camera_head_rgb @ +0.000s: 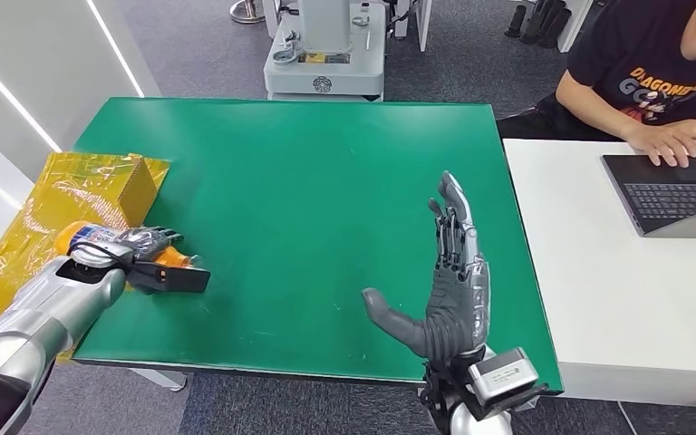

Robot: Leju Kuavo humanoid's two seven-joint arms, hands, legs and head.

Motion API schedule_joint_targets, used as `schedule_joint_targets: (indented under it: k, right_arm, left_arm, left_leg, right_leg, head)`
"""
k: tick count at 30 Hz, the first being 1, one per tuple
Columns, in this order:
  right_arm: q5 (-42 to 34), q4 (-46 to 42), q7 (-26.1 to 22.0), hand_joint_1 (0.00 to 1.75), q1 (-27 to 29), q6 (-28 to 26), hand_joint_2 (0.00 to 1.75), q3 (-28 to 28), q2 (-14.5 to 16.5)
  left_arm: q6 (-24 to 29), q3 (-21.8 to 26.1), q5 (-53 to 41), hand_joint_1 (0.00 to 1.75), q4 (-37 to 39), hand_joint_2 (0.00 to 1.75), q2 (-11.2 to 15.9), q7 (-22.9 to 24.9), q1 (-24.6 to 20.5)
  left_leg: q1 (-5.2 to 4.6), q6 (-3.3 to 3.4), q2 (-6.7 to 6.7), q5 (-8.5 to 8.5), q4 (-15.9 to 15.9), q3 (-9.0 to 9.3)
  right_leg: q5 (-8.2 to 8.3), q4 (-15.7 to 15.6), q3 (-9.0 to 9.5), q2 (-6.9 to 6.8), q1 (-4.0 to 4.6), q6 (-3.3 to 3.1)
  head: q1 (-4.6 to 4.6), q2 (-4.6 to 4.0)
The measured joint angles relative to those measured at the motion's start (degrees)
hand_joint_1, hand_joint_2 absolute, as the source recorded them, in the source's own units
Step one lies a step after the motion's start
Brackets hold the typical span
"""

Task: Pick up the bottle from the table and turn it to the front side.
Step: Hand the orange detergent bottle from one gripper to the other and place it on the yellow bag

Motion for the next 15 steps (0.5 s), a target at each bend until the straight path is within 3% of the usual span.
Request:
schedule_joint_targets:
  k: [7,15]
  right_arm:
    - [-0.56,1.19,-0.22,0.0,-0.32,-0.17,1.75,0.04,0.02]
    - [-0.7,2.04,-0.25,0.0,-0.52,-0.89,1.75,0.28,0.02]
  left_arm:
    - [6.03,3.55,-0.17,0.0,0.03,1.75,0.92,-2.05,1.89]
    - [8.63,6.32,-0.84,0.0,0.03,1.75,1.94,-3.65,2.86]
  left_leg:
    - [0.01,-0.16,-0.03,0.11,-0.16,0.13]
    - [0.02,-0.26,-0.03,0.17,-0.22,0.13]
  right_leg:
    - [0.0,0.01,0.04,-0.02,0.0,-0.06]
    - [0.04,0.04,0.0,-0.02,0.01,-0.23]
  head:
    - [0.01,0.0]
    - [0.0,0.0]
